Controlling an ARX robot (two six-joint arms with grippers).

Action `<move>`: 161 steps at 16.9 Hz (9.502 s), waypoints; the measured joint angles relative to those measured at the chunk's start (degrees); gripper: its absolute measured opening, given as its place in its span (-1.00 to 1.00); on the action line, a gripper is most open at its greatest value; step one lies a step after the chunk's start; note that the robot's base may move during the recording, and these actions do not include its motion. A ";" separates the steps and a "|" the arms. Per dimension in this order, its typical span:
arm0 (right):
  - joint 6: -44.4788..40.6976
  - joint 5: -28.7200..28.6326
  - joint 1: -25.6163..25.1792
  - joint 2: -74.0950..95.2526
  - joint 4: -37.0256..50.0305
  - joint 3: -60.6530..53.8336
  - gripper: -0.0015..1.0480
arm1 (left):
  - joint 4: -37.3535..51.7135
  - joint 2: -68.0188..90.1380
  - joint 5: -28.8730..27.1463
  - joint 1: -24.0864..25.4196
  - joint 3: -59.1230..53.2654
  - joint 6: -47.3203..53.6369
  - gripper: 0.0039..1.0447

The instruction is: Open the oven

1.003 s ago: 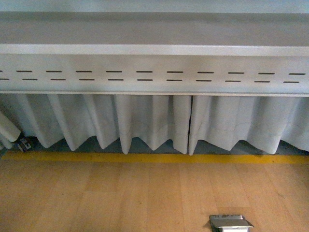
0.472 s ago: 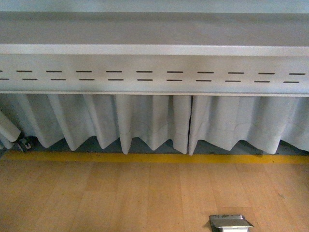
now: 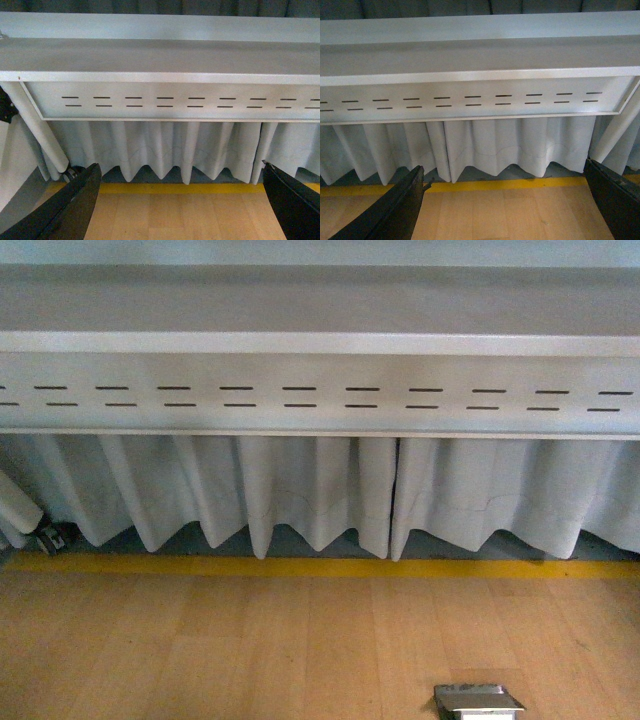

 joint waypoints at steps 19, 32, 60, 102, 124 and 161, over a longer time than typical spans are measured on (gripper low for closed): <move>-0.04 -0.02 0.00 0.00 0.02 0.00 0.87 | 0.09 0.00 0.00 0.00 0.00 0.04 0.88; -0.02 -0.02 0.00 0.00 0.00 0.00 0.87 | 0.07 0.00 0.02 0.00 0.00 0.04 0.88; -0.02 -0.02 0.00 0.00 0.09 0.00 0.87 | 4.98 46.77 -3.43 -24.26 13.42 -65.02 0.88; -0.02 -0.02 0.00 0.00 0.09 0.00 0.87 | 40.63 116.43 -11.54 -33.07 37.75 -98.05 0.88; 0.76 20.46 3.28 62.07 34.45 16.57 -0.40 | 40.61 116.43 -11.50 -33.42 37.73 -98.18 0.88; -0.52 12.74 25.51 109.07 41.46 52.57 -0.96 | 40.59 116.43 -11.47 -33.42 37.73 -98.18 0.88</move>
